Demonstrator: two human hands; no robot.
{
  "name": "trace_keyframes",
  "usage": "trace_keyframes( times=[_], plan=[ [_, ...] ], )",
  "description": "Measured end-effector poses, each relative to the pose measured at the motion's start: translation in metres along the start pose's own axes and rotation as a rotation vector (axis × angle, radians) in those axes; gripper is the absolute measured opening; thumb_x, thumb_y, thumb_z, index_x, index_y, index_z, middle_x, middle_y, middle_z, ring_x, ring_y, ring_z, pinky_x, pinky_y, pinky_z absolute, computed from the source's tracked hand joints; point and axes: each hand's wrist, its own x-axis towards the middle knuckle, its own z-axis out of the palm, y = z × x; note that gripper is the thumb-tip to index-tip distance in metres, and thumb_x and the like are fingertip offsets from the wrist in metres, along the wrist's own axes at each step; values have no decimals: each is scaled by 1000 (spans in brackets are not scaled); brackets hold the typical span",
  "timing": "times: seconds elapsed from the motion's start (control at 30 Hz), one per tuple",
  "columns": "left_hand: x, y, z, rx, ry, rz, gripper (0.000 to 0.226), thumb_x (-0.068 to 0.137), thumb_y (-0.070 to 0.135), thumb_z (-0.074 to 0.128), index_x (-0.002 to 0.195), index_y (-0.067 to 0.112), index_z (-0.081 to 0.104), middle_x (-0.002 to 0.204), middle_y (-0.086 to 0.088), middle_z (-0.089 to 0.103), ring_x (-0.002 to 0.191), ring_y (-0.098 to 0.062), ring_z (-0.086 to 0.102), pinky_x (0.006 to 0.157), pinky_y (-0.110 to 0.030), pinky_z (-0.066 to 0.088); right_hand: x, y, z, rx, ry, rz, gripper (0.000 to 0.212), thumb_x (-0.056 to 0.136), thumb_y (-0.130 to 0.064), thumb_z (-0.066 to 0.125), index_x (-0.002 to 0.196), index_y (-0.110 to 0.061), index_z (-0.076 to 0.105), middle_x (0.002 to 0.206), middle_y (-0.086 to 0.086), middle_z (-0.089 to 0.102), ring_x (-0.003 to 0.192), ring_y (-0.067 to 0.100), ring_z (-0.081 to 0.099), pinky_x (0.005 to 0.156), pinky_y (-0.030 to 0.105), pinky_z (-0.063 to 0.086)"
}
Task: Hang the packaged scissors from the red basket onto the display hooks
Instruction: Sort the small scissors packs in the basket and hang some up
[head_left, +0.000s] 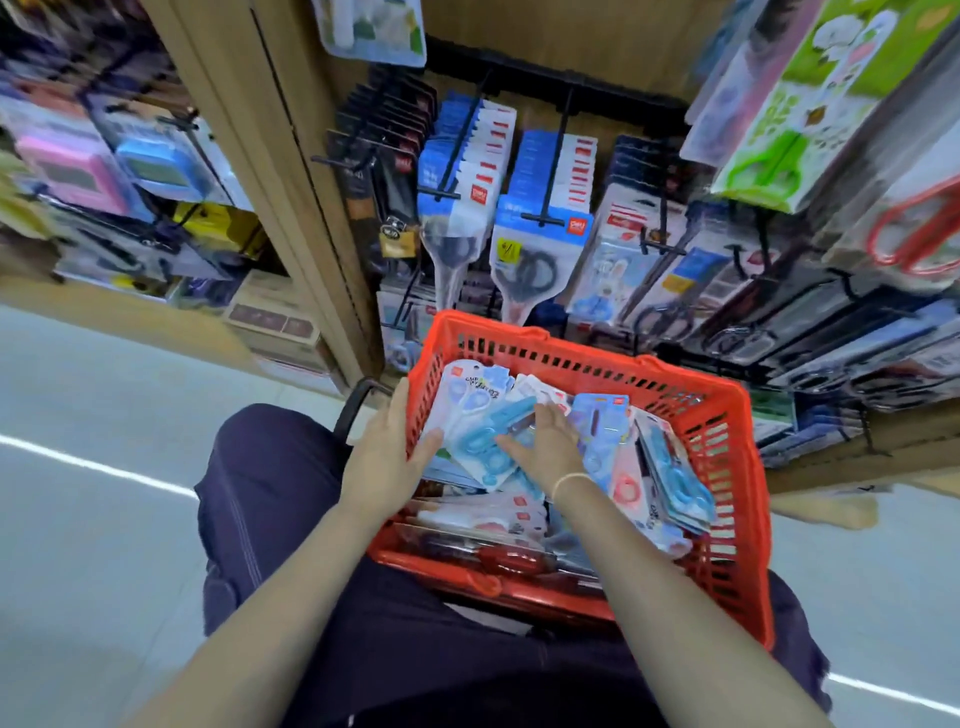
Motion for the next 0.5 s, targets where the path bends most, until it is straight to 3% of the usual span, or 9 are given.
trace_keyframes(
  times=[0.07,0.17,0.23,0.3,0.37,0.43,0.5],
  plan=[
    [1,-1,1,-24,4,-10,78,101,40,58,163,16,16,154,-10,41,139,-30,42,102,-48,47,0,-3,-6,78,4,-29,88,83,-47,78,150,-12,36,162,9,20,152,27,19,123,40,23],
    [2,-3,1,-58,-11,-10,79,101,42,59,163,20,15,150,-9,45,135,-28,47,100,-47,48,-8,-7,-17,164,11,-4,112,75,-35,88,160,-21,16,167,7,-2,153,24,15,121,38,23],
    [2,-5,2,-75,-19,-11,80,101,43,58,164,22,14,149,-9,47,132,-28,49,99,-47,49,-14,-6,-20,222,79,27,114,78,-22,87,161,-23,10,167,8,-4,148,26,28,115,34,31],
    [3,-6,4,-63,-22,-22,81,101,45,57,164,23,12,150,-9,47,132,-28,49,97,-47,50,-17,-6,-18,277,196,53,106,84,-6,78,161,-23,8,163,14,11,124,31,52,98,30,44],
    [2,-6,4,-44,-19,-33,81,101,46,56,164,24,10,151,-9,46,132,-29,50,96,-47,51,-16,-8,-17,435,271,124,97,86,1,72,160,-19,12,152,17,38,117,31,58,93,32,47],
    [3,-7,4,-47,-18,-29,81,101,47,56,164,24,10,150,-8,46,131,-28,50,95,-46,51,-12,-6,-13,673,275,226,75,86,-1,75,149,-15,37,123,10,64,102,22,64,93,33,49],
    [3,-7,4,-54,-22,-8,81,101,48,55,164,25,10,147,-6,46,129,-27,50,94,-49,52,-9,-5,-11,823,228,306,39,83,-10,80,116,-11,60,99,5,70,85,20,64,90,38,53]
  ],
)
